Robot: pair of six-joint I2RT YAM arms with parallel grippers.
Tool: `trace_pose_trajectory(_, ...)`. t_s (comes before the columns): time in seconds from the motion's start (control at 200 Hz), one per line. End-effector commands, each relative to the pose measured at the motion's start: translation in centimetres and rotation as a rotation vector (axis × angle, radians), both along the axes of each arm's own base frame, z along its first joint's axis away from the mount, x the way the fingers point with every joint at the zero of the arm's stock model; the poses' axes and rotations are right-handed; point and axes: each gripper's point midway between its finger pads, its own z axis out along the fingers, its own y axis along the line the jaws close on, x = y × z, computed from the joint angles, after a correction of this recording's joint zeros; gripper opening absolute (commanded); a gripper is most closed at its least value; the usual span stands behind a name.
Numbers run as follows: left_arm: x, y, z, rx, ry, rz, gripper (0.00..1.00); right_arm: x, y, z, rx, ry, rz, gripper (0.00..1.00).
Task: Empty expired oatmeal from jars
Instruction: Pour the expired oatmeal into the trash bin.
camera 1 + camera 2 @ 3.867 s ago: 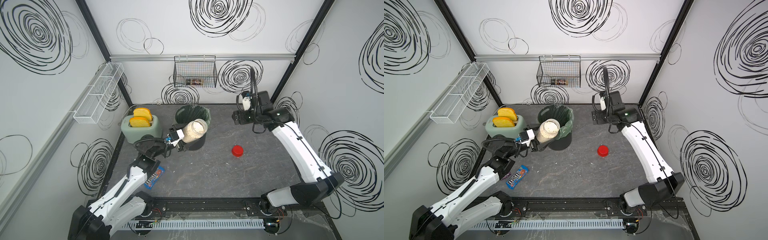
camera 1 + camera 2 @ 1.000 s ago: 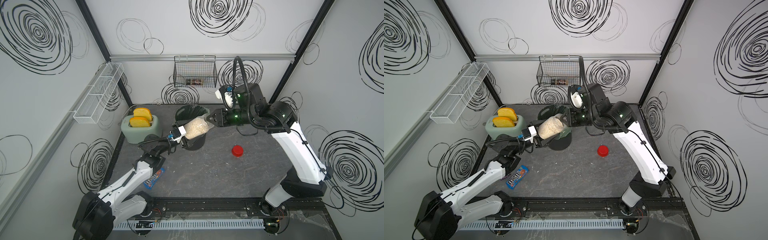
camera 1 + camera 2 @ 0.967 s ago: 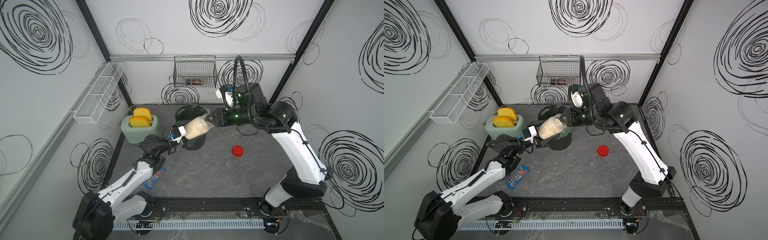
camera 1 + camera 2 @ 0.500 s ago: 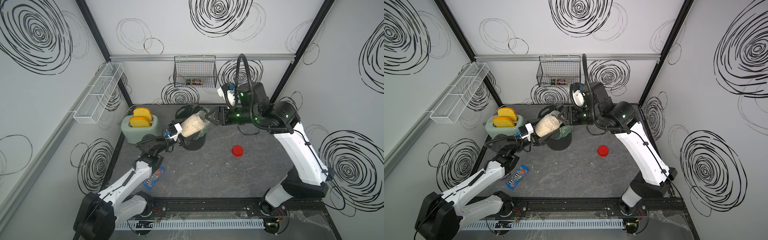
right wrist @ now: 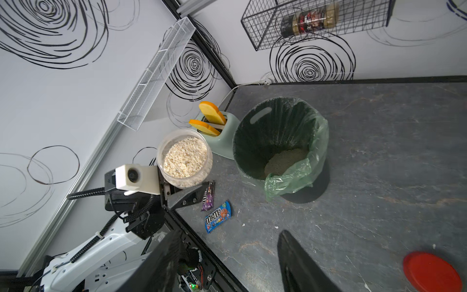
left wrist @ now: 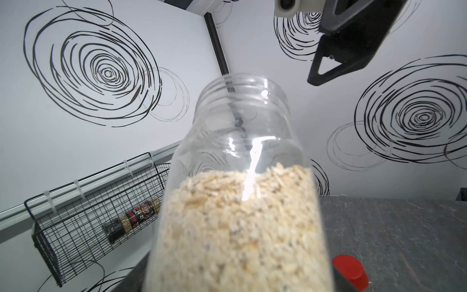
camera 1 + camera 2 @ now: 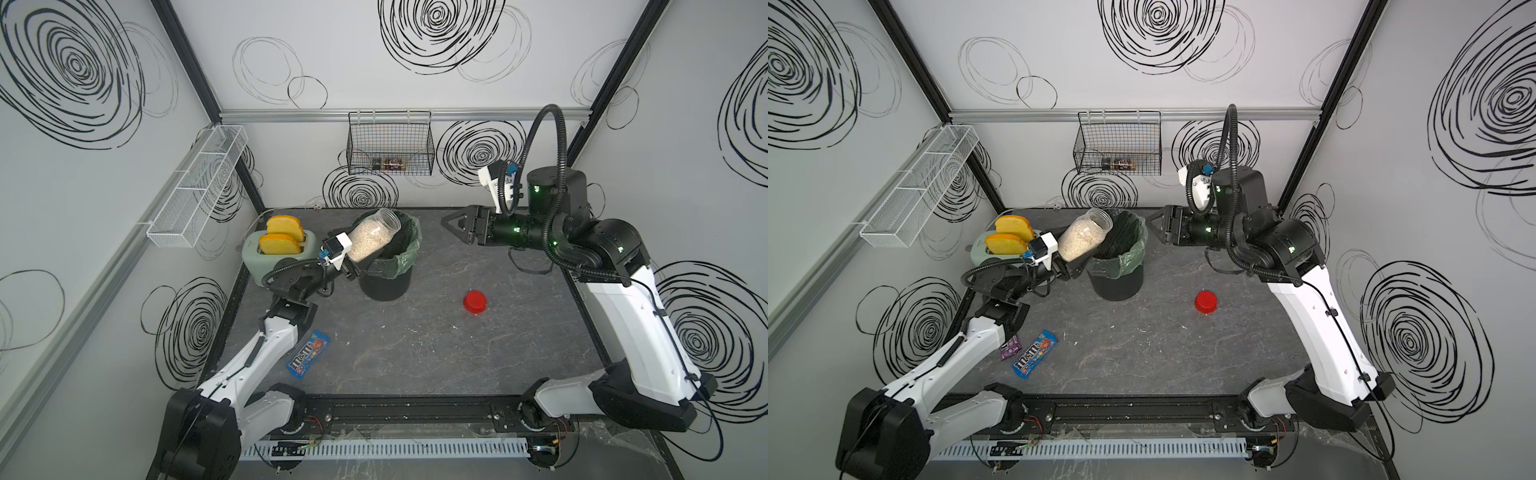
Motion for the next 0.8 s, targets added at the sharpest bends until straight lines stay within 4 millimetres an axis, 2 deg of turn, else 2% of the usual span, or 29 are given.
trace_pose_trajectory(0.0,0.9,0.9,2.1,0.039,-0.068,0.042,0.38,0.1,0.1,-0.2,0.033,-0.024,0.043,0.65)
trace_pose_trajectory(0.22,3.5,2.4,1.5,0.118,-0.017,0.117,0.37,0.6,-1.3,-3.0,0.036,-0.008,0.055,0.65)
trace_pose_trajectory(0.24,3.7,2.5,0.9,0.129,0.009,0.122,0.37,0.7,-1.5,-3.3,0.033,-0.005,0.052,0.65)
trace_pose_trajectory(0.395,4.9,3.0,-0.3,0.201,0.071,0.161,0.36,1.1,-2.9,-4.7,0.024,-0.002,0.047,0.65)
trace_pose_trajectory(0.54,5.3,3.5,-0.6,0.238,0.111,0.197,0.36,1.6,-4.1,-6.1,0.014,0.005,0.026,0.65)
trace_pose_trajectory(0.795,6.2,4.0,-1.4,0.37,0.211,0.259,0.35,1.3,-4.3,-7.5,0.01,0.001,0.037,0.65)
